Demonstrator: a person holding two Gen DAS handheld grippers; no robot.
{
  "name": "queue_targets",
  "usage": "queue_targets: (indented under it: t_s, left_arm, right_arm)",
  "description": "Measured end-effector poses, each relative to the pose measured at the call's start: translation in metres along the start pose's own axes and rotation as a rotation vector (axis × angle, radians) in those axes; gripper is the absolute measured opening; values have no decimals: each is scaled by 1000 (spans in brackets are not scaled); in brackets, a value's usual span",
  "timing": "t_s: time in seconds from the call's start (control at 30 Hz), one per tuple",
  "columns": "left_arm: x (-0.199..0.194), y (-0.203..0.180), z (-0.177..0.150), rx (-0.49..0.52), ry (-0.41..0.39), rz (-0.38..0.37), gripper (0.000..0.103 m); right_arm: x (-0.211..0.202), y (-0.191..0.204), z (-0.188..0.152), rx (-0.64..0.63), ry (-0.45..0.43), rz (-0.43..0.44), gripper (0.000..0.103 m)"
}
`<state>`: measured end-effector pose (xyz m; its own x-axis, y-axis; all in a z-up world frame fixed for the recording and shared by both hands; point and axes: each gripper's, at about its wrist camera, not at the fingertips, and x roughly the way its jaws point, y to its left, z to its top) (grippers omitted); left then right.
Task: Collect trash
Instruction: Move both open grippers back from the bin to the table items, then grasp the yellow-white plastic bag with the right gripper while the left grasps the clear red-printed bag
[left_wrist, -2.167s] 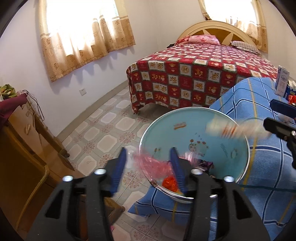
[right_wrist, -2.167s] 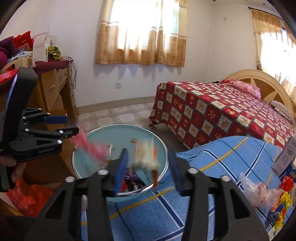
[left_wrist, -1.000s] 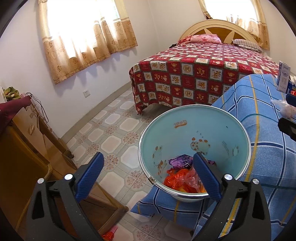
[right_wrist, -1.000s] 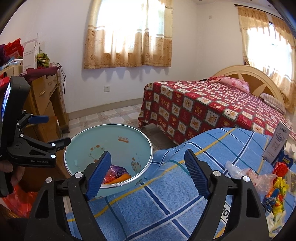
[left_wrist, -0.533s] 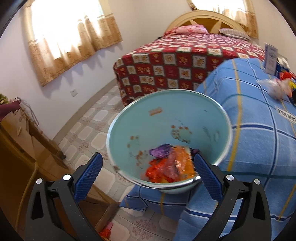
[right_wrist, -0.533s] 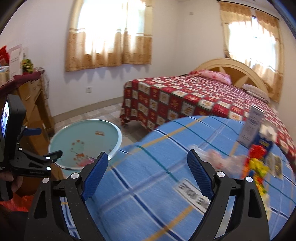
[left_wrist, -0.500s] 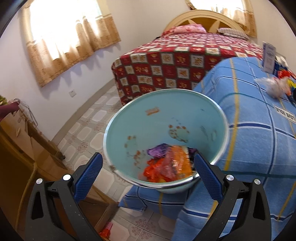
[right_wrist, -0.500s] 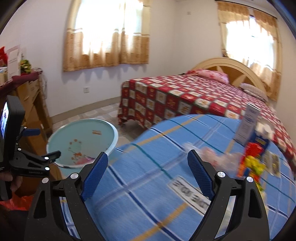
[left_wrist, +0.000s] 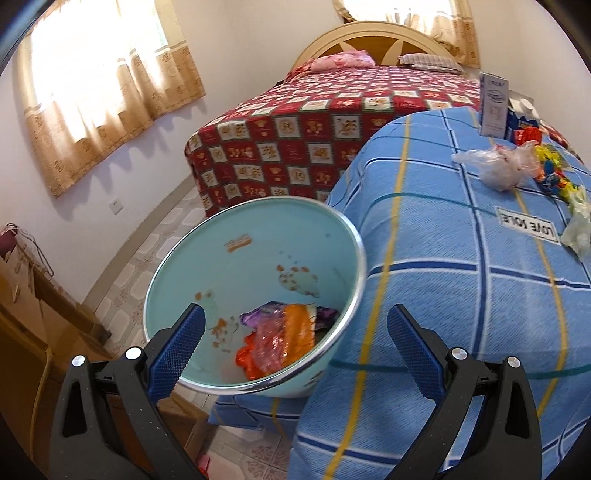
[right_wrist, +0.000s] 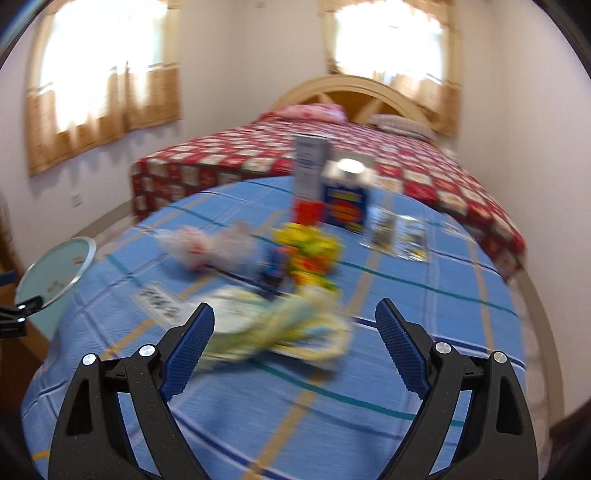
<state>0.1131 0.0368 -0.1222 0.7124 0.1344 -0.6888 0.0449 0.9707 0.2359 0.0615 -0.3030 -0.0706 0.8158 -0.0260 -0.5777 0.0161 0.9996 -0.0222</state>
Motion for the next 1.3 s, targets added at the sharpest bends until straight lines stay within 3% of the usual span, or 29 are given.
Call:
queue_targets:
  t_s: [0.17, 0.43, 0.47, 0.57, 0.73, 1.0, 1.3]
  left_arm:
    - [5, -6, 3, 1, 8, 0, 97]
    - [8, -3, 2, -2, 16, 9, 97]
    - [8, -3, 2, -4, 17, 9, 97]
    - [8, 0, 2, -8, 16, 11, 97]
    - [8, 0, 2, -6, 15, 11, 97]
    - [7, -2, 3, -1, 11, 10, 97]
    - [-1, -24, 20, 8, -22, -22, 97]
  right_arm:
    - [16, -29, -3, 34, 39, -35, 87]
    - [48, -30, -3, 18, 164, 1, 86]
    - [53, -28, -4, 14, 188, 10, 83]
    - [58, -30, -4, 23, 244, 67, 59]
    - [56, -28, -8, 18, 253, 105, 47]
    - [46, -26, -11, 51, 219, 159, 17]
    - [11, -47, -10, 135, 100, 189, 12]
